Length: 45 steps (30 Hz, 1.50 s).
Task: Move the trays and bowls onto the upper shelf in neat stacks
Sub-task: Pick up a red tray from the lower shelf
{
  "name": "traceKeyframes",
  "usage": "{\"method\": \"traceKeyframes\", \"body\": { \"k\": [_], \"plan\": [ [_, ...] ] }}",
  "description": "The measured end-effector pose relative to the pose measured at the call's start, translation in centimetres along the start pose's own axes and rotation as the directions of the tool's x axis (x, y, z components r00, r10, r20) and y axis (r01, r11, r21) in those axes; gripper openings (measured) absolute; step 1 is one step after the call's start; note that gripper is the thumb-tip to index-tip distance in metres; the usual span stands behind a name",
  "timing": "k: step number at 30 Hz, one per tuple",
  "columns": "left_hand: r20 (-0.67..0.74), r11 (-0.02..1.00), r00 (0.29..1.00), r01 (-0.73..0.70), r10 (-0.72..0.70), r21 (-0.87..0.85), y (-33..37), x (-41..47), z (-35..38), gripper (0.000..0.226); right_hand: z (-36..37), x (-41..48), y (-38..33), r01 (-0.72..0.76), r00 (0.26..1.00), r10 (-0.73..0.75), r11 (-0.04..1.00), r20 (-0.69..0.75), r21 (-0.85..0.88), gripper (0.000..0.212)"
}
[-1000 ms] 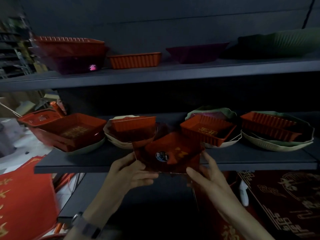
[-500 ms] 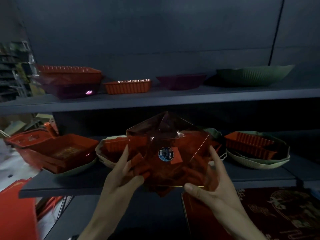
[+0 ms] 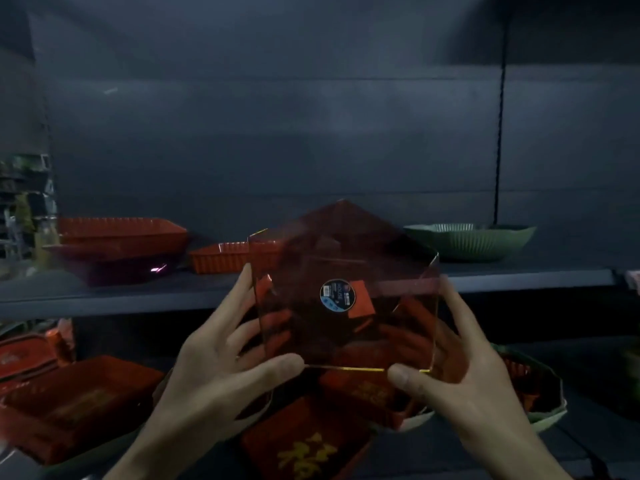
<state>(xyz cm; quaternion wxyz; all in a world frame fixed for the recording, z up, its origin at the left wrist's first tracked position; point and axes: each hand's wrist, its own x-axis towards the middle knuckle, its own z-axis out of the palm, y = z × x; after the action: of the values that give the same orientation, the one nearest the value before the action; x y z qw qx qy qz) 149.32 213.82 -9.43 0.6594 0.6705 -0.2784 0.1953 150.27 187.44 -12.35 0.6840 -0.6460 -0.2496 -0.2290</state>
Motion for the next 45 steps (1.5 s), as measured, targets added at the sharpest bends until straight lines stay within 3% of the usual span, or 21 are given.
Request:
{"method": "traceKeyframes", "body": {
  "k": [2,7,13,18,22,24,27,31,37,40,45],
  "plan": [
    [0.042,0.997,0.999,-0.035,0.032,0.064,-0.1,2.2,-0.6,0.118,-0.3,2.2,-1.1,0.043,0.999,-0.042,0.998,0.032,-0.039,0.129],
    [-0.022,0.994,0.994,-0.102,0.103,0.028,1.2,9.2,0.0,0.118,-0.5,9.8,-2.8,0.154,0.986,-0.148,0.984,0.076,-0.091,0.104],
    [0.017,0.983,0.983,-0.184,0.183,0.021,1.8,17.7,0.6,0.061,-2.6,18.2,-3.6,0.19,0.98,-0.174,0.962,0.096,-0.195,0.073],
    [0.048,0.994,0.993,-0.105,0.104,0.026,0.5,23.8,-0.1,0.044,-3.3,23.7,-3.1,0.089,0.993,-0.069,0.968,0.092,-0.233,0.051],
    [0.035,0.996,0.999,-0.023,0.02,0.087,-1.8,26.2,-0.2,0.046,-3.5,26.4,-0.9,-0.004,0.998,0.017,0.976,0.059,-0.218,0.065],
    [0.047,0.995,0.998,0.034,-0.038,0.092,-3.6,26.9,-0.4,0.045,-3.6,27.2,0.8,-0.053,0.996,0.065,0.981,0.059,-0.189,0.056],
    [0.089,0.992,0.989,0.114,-0.118,0.052,-6.1,27.5,-0.7,0.062,-3.8,27.9,3.4,-0.122,0.987,0.136,0.98,0.084,-0.159,0.065],
    [0.1,0.985,0.989,0.098,-0.112,0.139,-7.8,27.6,-0.8,0.033,-4.0,28.9,6.1,-0.143,0.982,0.158,0.981,0.106,-0.134,0.087],
    [0.095,0.968,0.977,0.169,-0.189,0.187,-9.4,27.2,-0.7,0.018,-4.0,28.7,7.5,-0.204,0.965,0.227,0.963,0.129,-0.176,0.057],
    [0.082,0.954,0.962,0.245,-0.261,0.171,-9.7,26.8,-0.3,0.009,-4.2,28.5,7.8,-0.275,0.936,0.309,0.941,0.168,-0.196,0.062],
    [0.055,0.928,0.954,0.273,-0.295,0.252,-9.3,26.9,-0.1,0.02,-4.2,28.4,8.3,-0.313,0.924,0.345,0.93,0.162,-0.195,0.044]
  ]
}}
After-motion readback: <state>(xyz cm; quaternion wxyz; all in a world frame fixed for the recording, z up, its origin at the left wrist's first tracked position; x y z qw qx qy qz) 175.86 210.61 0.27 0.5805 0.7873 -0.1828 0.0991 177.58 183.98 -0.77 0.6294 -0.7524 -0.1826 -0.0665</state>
